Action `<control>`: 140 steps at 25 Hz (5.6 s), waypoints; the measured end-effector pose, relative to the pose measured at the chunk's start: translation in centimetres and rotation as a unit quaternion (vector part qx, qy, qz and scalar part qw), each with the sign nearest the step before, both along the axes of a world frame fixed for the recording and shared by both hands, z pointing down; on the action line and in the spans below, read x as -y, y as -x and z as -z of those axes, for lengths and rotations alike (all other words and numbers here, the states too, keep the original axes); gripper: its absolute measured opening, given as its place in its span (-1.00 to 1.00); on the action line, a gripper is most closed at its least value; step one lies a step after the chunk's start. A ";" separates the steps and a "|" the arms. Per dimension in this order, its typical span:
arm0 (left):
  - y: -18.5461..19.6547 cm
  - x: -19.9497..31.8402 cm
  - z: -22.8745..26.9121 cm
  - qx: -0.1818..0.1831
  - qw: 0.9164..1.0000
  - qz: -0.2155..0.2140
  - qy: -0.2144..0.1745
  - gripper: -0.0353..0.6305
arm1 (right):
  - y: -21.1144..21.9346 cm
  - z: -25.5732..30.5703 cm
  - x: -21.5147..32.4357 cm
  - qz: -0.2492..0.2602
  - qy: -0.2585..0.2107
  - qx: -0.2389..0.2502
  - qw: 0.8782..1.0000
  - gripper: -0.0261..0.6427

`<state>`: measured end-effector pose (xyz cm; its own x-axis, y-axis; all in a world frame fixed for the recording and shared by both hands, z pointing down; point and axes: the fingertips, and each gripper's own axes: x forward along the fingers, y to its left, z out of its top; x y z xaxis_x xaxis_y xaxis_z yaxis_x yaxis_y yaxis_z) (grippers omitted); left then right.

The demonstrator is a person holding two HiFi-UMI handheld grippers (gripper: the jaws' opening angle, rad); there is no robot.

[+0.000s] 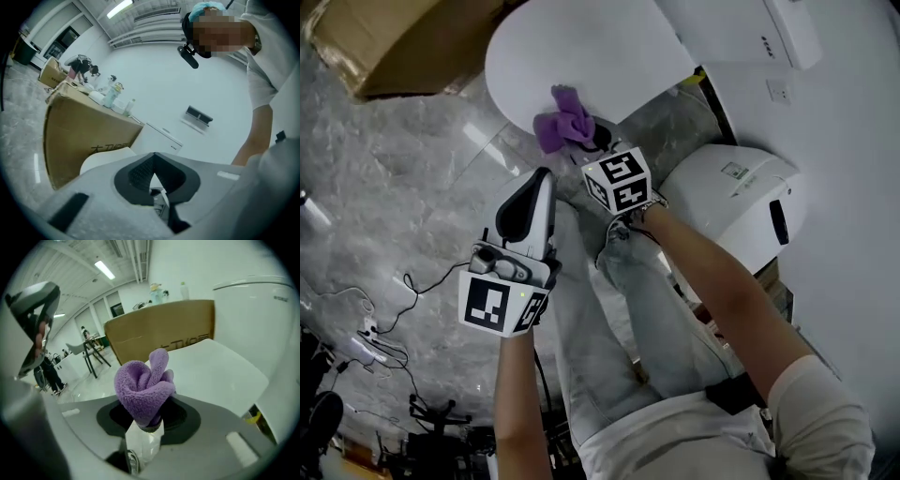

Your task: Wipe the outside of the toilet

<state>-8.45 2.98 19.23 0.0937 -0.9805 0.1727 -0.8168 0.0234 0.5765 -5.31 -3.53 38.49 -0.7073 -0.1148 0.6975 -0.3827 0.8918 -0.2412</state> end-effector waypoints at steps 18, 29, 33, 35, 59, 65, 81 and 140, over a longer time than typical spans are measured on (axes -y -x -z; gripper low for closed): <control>-19.4 16.4 2.9 0.063 0.977 -0.169 -0.115 -0.88 | -26.3 16.5 25.6 -0.231 -0.224 0.204 0.924 -0.48; -21.6 23.5 -0.7 0.110 0.949 -0.240 -0.173 -0.88 | -25.4 19.8 30.3 -0.221 -0.316 0.307 0.870 -0.49; -22.6 25.1 -2.1 0.124 0.935 -0.256 -0.212 -0.88 | -24.8 20.3 31.7 -0.208 -0.336 0.348 0.850 -0.49; -22.7 25.7 -2.8 0.135 0.930 -0.254 -0.227 -0.88 | -24.5 20.9 32.6 -0.204 -0.357 0.360 0.838 -0.49; -27.9 28.9 -8.0 0.110 0.945 -0.219 -0.218 -0.88 | -24.7 8.8 33.3 -0.183 -0.339 0.366 0.847 -0.50; -26.7 28.7 -10.0 0.119 0.948 -0.202 -0.217 -0.88 | -24.7 2.7 33.2 -0.185 -0.309 0.343 0.867 -0.49; -26.6 30.5 -11.4 0.072 0.953 -0.205 -0.209 -0.88 | -25.0 -8.3 33.6 -0.223 -0.247 0.344 0.878 -0.46; -28.5 33.7 -8.9 0.084 0.945 -0.212 -0.233 -0.88 | -28.8 -15.4 39.2 -0.256 -0.197 0.208 0.923 -0.48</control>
